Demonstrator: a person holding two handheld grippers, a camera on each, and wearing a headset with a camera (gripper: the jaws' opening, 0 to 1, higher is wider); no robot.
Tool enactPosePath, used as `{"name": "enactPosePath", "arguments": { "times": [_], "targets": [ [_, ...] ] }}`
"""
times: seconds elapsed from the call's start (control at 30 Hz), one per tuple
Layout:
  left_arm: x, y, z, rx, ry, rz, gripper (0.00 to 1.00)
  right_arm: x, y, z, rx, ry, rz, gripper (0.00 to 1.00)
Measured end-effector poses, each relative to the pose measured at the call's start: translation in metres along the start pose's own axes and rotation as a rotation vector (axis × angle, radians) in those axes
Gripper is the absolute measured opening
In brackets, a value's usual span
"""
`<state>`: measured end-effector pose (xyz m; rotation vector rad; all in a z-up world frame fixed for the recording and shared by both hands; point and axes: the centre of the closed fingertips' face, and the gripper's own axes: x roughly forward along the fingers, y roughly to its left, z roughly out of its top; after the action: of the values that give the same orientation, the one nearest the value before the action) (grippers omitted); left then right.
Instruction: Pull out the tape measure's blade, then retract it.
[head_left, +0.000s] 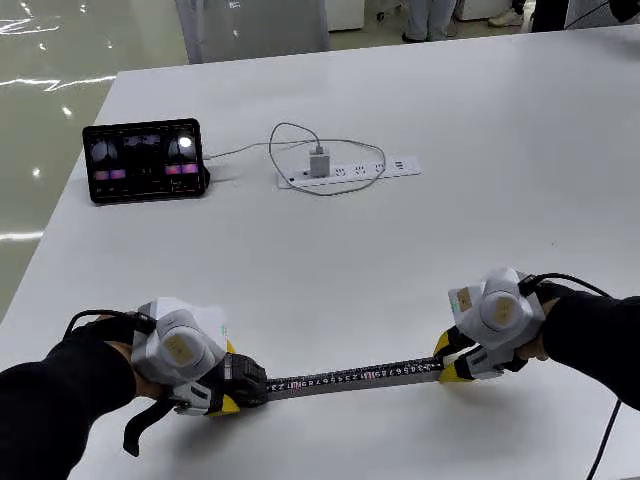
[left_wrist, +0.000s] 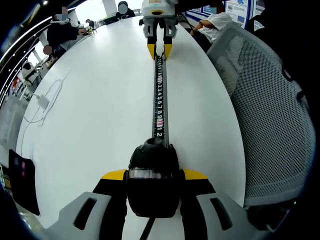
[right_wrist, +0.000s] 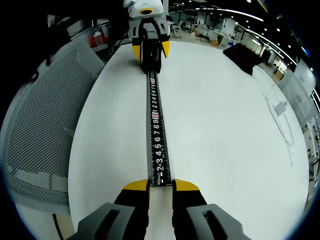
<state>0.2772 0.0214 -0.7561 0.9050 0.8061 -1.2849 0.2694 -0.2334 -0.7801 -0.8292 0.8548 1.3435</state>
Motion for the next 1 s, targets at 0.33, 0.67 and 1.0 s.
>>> {"name": "enactPosePath", "arguments": {
  "times": [0.33,0.67,1.0],
  "targets": [
    [-0.008,0.001,-0.001,0.011,0.015,-0.001,0.50,-0.007,0.002,0.001,-0.012,0.017,0.005,0.21],
    [-0.020,-0.009,0.008,-0.032,-0.054,-0.048,0.62,-0.013,0.007,0.002,0.000,0.007,0.013,0.30],
    [-0.022,-0.012,0.003,-0.092,-0.044,-0.037,0.81,-0.016,0.016,0.001,0.001,0.011,0.029,0.37]
  ]
}}
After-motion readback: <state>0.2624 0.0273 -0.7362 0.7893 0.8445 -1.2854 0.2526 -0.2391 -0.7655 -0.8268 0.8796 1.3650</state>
